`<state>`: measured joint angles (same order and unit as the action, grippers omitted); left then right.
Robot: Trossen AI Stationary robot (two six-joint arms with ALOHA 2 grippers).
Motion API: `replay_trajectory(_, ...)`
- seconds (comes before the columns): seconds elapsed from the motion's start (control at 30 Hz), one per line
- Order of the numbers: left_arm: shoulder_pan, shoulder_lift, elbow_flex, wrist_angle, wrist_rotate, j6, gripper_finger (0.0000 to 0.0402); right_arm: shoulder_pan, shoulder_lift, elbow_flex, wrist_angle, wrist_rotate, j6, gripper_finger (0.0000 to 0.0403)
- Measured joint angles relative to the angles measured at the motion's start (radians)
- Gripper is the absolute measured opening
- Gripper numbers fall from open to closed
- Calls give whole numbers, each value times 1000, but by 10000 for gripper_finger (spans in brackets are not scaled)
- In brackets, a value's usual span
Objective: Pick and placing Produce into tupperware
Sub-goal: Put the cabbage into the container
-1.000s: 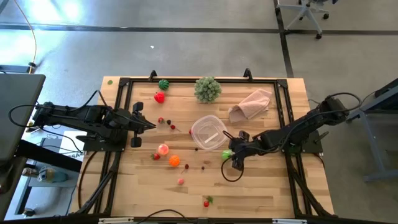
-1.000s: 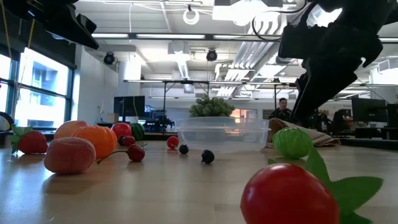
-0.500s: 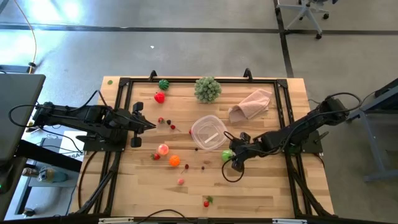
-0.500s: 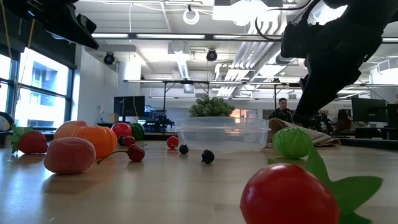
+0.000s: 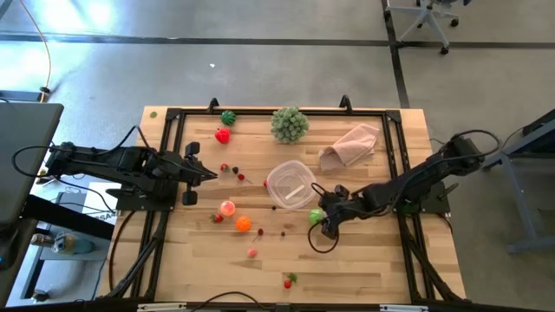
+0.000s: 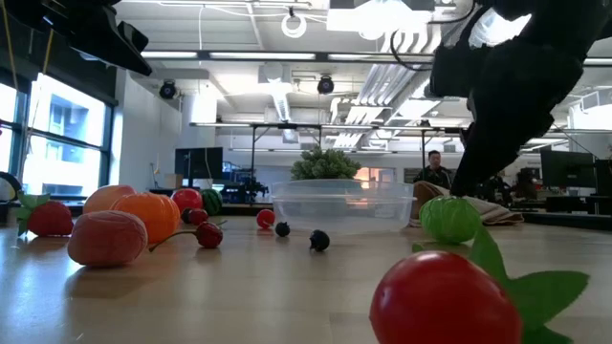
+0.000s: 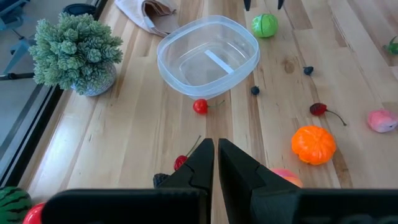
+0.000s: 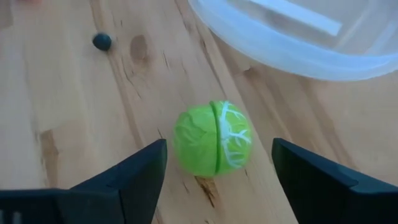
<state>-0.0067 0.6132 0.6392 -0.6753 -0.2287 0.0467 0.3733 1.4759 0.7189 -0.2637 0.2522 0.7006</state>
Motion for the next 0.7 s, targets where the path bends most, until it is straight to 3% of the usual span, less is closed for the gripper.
replay_trajectory(0.7,0,0,0,0,0,0,14,-24,174,0,141,-16,-47,284)
